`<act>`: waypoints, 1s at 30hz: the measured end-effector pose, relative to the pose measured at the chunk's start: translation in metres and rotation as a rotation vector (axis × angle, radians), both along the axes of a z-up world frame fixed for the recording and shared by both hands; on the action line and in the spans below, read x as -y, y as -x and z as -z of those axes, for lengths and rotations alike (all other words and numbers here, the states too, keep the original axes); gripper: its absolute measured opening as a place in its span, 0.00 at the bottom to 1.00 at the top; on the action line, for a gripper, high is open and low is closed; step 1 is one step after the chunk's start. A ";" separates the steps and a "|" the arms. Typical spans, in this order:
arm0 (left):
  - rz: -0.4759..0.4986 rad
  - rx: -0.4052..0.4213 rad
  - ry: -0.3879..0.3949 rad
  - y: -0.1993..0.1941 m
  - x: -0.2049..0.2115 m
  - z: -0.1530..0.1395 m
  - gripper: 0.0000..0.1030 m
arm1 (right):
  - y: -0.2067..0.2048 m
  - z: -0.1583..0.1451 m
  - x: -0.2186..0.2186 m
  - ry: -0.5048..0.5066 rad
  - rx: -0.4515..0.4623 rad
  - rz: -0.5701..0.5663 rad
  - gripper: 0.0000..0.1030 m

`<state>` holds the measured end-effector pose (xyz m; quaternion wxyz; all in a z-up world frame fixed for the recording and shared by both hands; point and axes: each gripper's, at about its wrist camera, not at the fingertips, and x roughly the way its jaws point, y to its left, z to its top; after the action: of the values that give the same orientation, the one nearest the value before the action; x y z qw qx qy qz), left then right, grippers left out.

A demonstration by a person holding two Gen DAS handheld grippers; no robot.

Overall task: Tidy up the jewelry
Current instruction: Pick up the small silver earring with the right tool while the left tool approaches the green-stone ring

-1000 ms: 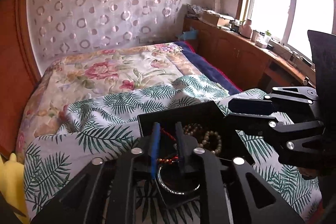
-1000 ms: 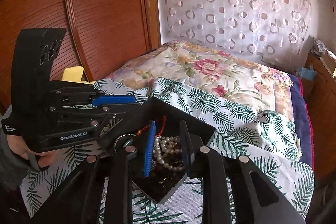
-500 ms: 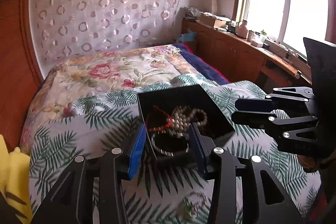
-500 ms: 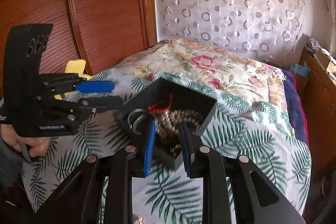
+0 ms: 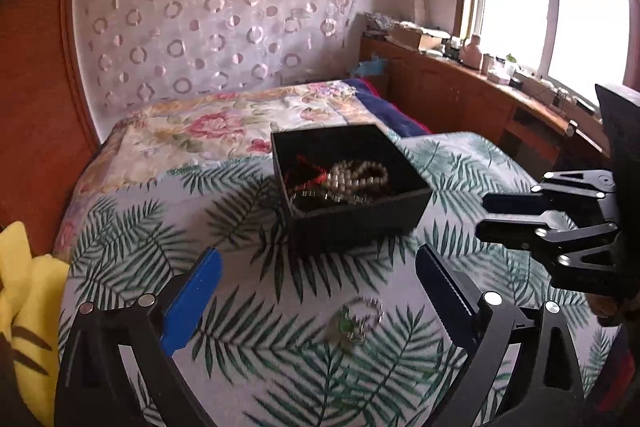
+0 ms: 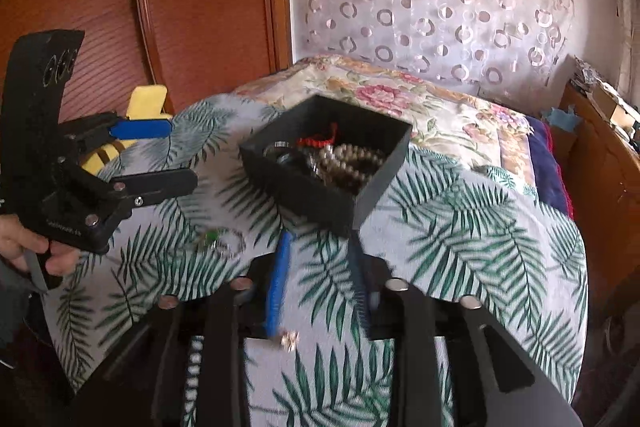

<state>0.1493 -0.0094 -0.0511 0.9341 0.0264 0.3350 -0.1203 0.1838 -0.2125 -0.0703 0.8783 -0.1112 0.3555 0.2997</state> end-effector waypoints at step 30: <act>0.051 -0.175 -0.061 0.012 -0.001 0.056 0.92 | 0.020 0.044 -0.008 0.123 -0.065 -0.074 0.12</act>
<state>0.1373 -0.0079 -0.1070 0.8968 0.0528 0.4179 -0.1355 0.1641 -0.2047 -0.1143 0.8462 -0.1683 0.3973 0.3127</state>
